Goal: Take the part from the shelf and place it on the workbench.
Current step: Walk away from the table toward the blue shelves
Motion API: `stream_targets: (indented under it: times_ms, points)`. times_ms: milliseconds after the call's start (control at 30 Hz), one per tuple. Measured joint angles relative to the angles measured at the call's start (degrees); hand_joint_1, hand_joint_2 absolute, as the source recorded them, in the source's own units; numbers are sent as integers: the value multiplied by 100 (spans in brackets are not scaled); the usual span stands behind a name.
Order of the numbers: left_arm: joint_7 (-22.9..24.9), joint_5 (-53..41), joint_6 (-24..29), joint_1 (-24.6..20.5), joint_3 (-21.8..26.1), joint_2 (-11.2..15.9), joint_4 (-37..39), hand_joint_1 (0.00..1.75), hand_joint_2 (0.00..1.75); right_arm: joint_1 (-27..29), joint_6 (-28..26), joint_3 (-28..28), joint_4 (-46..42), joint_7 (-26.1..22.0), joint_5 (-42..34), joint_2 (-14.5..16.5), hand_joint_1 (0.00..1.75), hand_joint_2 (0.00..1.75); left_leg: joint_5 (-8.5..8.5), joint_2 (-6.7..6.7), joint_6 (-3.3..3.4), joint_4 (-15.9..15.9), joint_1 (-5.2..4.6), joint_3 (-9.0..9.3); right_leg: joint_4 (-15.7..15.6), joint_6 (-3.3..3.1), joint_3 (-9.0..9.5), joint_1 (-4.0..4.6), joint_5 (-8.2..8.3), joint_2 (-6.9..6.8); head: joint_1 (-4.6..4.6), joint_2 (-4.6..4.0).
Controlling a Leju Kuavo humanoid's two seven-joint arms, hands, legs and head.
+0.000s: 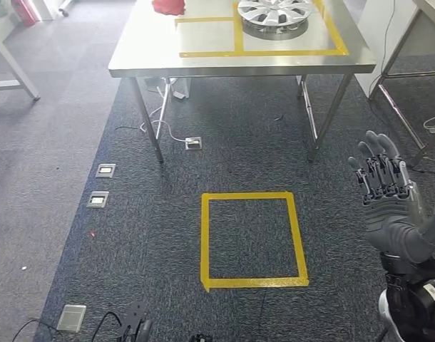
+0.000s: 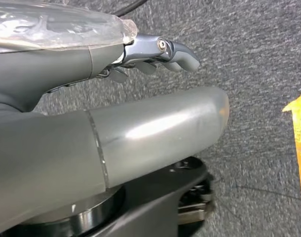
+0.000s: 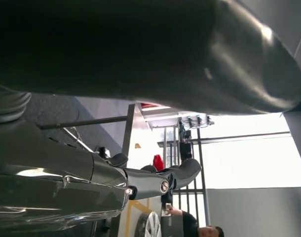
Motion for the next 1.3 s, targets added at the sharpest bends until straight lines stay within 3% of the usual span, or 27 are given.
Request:
stream_targets:
  times_ms: [67, 133, 200, 267, 300, 400, 433, 467, 500, 567, 633, 767, 833, 900, 933, 967, 1000, 1067, 1133, 1233, 1300]
  points:
    - [0, 0, 1, 0, 0, 10, 0, 0, 0, -7, 0, 7, -1, 0, 0, 0, 0, 0, 390, -70, -9, -872, 22, 423, 12, 48, 7, -6, -12, 57, -7, 0]
    - [0, 0, 1, -3, 0, 13, 0, 0, 0, -17, 1, 14, -2, 0, 0, 0, 0, 0, 517, -122, 21, -1318, 17, 627, 19, 119, -2, 9, -17, 104, -5, 0]
    - [0, 0, 1, -7, 0, 10, 0, 0, 0, -21, 1, 18, -2, 0, 0, 0, 0, 0, 510, -94, 94, -1346, 3, 627, 5, 192, -7, 8, -12, 136, 4, 0]
    - [-1, 0, 1, -13, 1, 9, 0, 0, 0, -24, 1, 19, -2, 0, 0, 0, 0, 0, 526, -56, 185, -1375, 5, 642, 142, 248, -53, -10, -120, 83, 14, 0]
    - [-1, 1, 1, -15, 2, 10, 0, 0, 0, -28, 1, 19, -2, 0, 0, 0, 0, 0, 535, -37, 227, -1394, 6, 649, 378, 264, -150, -14, -266, 40, 22, 0]
    - [-2, 1, 1, -6, 1, 10, 0, 0, 0, -25, 1, 21, 2, 3, 0, 0, 0, 0, 528, 23, 289, -1399, -27, 652, 1581, 281, -690, -15, -830, -26, 45, 0]
    - [-2, 0, 1, -2, 1, 7, 0, 0, 0, -21, 0, 22, 4, 5, 0, 0, 0, 0, 523, 46, 295, -1397, -41, 655, 1820, 278, -805, -14, -883, -26, 47, 0]
    - [-2, 0, 1, 0, 1, 4, 0, 0, 0, -20, 0, 22, 5, 7, 0, 0, 0, 0, 517, 67, 299, -1395, -52, 662, 1829, 266, -811, -13, -816, -28, 47, 0]
    - [-2, 1, 1, -1, 2, 1, 0, 0, 0, -21, 0, 23, 7, 8, 0, 0, 0, 0, 509, 88, 298, -1391, -61, 675, 1575, 244, -690, -7, -637, -37, 48, 0]
    - [-2, 1, 1, -5, 2, -5, 0, 0, 0, -27, 0, 22, 6, 9, 0, 0, 0, 0, 485, 124, 278, -1378, -78, 704, 708, 176, -272, 34, -219, -136, 49, 0]
    - [-1, 2, 1, -4, 2, -11, 0, 0, 0, -36, 0, 22, 5, 9, 0, 0, 0, 0, 466, 162, 240, -1355, -99, 705, 162, 121, -32, 88, -55, -234, 49, 0]
    - [-1, 2, 1, -8, 2, -11, 0, 0, 0, -35, 1, 24, 3, 8, 0, 0, 0, 0, 396, 217, 137, -1270, -101, 676, 34, 28, -13, 74, -18, -151, 44, 0]
    - [-1, 2, 2, -13, 2, -7, 0, 0, 0, -39, 1, 26, 1, 7, 0, 0, 0, 0, 100, 112, 71, -777, -82, 463, -6, -19, 0, 41, 14, -111, 30, 0]
    - [1, 2, 7, -3, 2, -7, 0, 0, 0, -29, 5, 34, 1, 8, 0, 0, 0, 0, -274, 38, 21, 34, -61, 76, -8, -35, -16, 40, 21, -58, 17, 0]
    - [4, 2, 13, 4, 2, -8, 0, 0, 0, -19, 7, 39, 1, 10, 0, 0, 0, 0, -351, 29, 6, 314, -50, -68, -8, -36, -20, 39, 22, -24, 16, 0]
    - [7, 2, 21, 7, 2, -8, 0, 0, 0, -12, 9, 45, 1, 11, 0, 0, 0, 0, -305, 26, -2, 369, -42, -107, -6, -36, -19, 37, 23, 15, 15, 0]
    - [10, 2, 31, 8, 2, -6, 0, 0, 0, -7, 9, 48, 1, 13, 0, 0, 0, 0, -148, 22, -3, 180, -33, -28, -5, -34, -13, 34, 22, 57, 15, 0]
    - [13, -2, 51, 7, 2, -1, 0, 0, 0, -6, 9, 51, 1, 13, 0, 0, 0, 0, 278, -63, 11, -654, -11, 355, 1, -10, 1, 32, 15, 139, 15, 0]
    - [13, -13, 61, 4, 2, 2, 0, 0, 0, -4, 8, 49, 1, 12, 0, 0, 0, 0, 497, -152, 44, -1263, -7, 626, 15, 44, -13, 44, 10, 212, 16, 0]
    - [13, -42, 70, -5, 1, -5, 0, 0, 0, 22, 9, 36, 0, 11, 0, -1, 0, 0, 518, -101, 129, -1372, -22, 658, 10, 151, -41, 39, 15, 277, 19, 0]
    - [13, -54, 78, -12, 0, -11, 0, 0, 0, 42, 9, 16, -1, 7, 0, -2, 0, 0, 540, -41, 209, -1416, -8, 675, 206, 207, -121, 32, -126, 184, 29, -1]
